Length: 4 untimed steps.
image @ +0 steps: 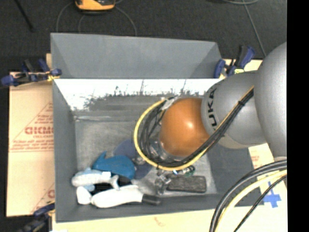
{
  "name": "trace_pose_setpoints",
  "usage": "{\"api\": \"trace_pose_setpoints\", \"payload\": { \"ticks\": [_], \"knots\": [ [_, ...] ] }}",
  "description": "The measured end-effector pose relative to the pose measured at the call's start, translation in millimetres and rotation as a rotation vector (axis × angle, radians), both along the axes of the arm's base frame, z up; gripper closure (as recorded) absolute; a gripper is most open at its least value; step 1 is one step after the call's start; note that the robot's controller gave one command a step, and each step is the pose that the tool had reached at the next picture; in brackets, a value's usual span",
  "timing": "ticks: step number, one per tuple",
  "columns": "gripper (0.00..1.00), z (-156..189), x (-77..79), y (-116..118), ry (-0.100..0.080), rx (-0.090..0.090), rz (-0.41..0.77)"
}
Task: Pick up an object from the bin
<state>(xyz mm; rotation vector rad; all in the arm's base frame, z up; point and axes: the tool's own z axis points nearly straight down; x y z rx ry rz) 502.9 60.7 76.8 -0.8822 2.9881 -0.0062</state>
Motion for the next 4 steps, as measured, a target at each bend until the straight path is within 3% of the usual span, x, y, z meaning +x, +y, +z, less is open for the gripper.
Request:
{"api": "trace_pose_setpoints", "payload": {
  "ticks": [1,2,3,4],
  "knots": [
    [0.0,-1,7.2,0,0.005,-0.01,0.196],
    [0.0,5,7.1,35,0.016,-0.015,0.396],
    [0.0,5,3.3,56,0.017,-0.014,0.455],
    [0.0,12,6.2,34,0.017,-0.013,0.705]
  ]
}}
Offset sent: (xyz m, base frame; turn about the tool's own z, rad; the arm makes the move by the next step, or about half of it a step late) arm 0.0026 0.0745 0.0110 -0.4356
